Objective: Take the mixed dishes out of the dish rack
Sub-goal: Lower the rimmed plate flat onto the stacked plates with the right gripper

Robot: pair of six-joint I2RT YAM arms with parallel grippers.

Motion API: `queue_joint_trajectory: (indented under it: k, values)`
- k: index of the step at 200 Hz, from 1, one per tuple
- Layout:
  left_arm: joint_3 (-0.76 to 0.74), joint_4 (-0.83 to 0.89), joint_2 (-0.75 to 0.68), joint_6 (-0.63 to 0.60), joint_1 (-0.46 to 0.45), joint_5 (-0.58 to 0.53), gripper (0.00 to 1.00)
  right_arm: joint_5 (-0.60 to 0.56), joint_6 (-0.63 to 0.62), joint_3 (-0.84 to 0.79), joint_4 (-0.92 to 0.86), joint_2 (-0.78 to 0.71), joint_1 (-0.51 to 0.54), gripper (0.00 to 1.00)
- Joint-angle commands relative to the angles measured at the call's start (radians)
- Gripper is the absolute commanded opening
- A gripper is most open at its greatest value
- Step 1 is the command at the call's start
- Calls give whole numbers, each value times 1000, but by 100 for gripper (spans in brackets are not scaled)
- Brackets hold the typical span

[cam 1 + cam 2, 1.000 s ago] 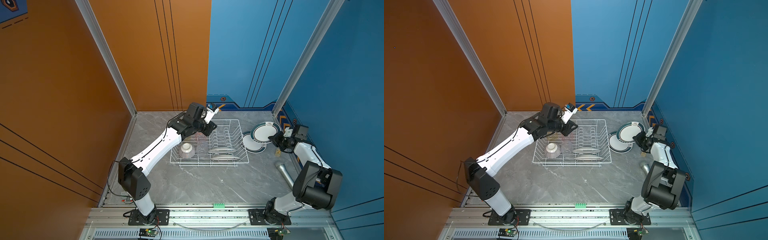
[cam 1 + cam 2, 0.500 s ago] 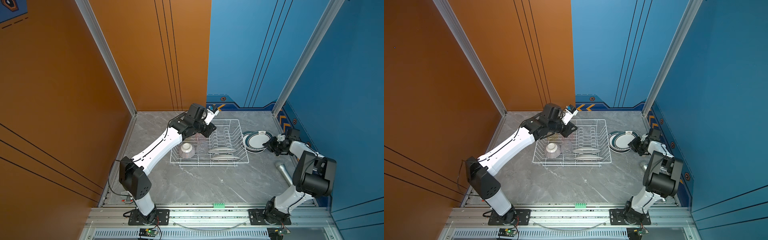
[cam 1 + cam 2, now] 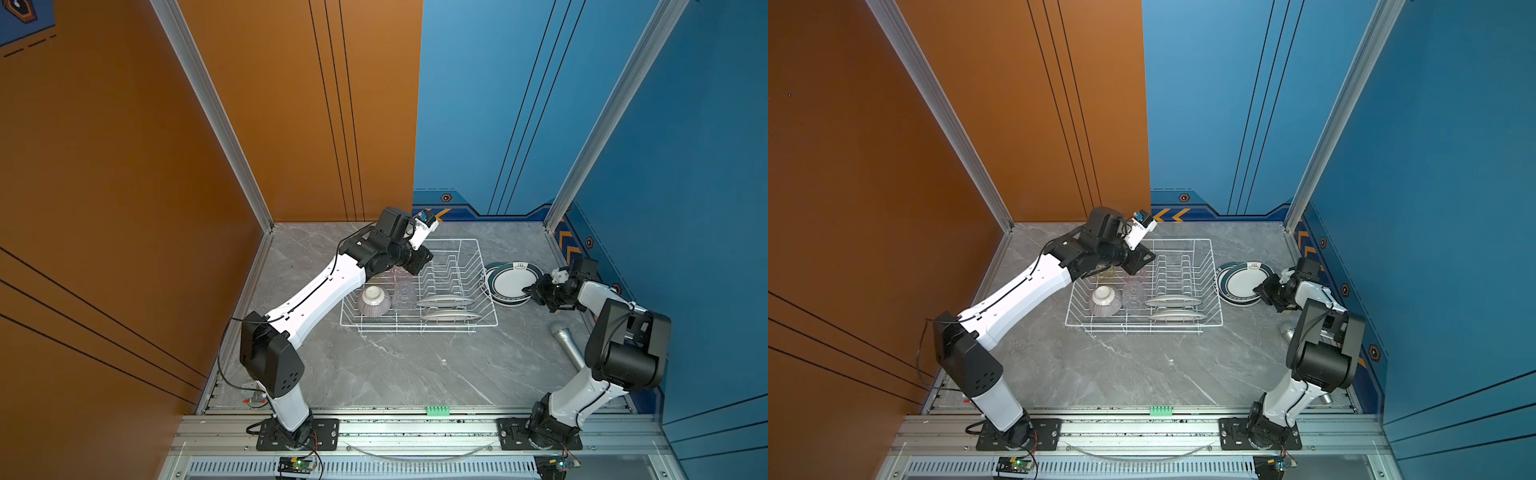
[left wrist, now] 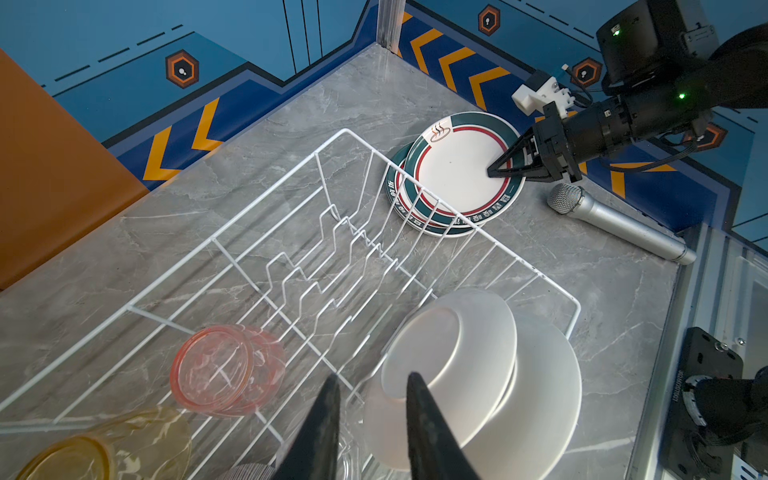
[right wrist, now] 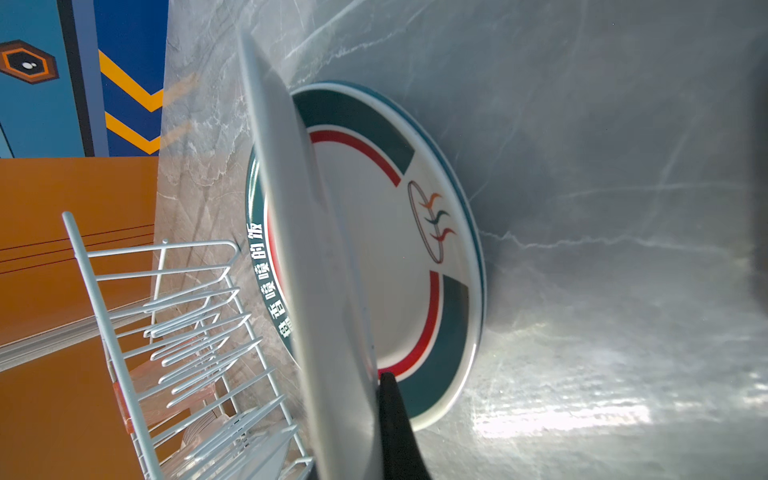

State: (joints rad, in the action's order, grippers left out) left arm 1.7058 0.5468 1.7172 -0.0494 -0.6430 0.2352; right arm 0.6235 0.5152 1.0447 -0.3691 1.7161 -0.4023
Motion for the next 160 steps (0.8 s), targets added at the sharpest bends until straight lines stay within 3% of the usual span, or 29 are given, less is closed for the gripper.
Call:
queue_joint_trajectory:
  k: [1, 160]
  values:
    - [21, 25, 10, -21, -10, -2, 29, -40, -52, 17, -105, 27, 2, 9]
    - [25, 37, 10, -30, -7, 1, 29, -71, -116, 21, -183, 91, -15, 23]
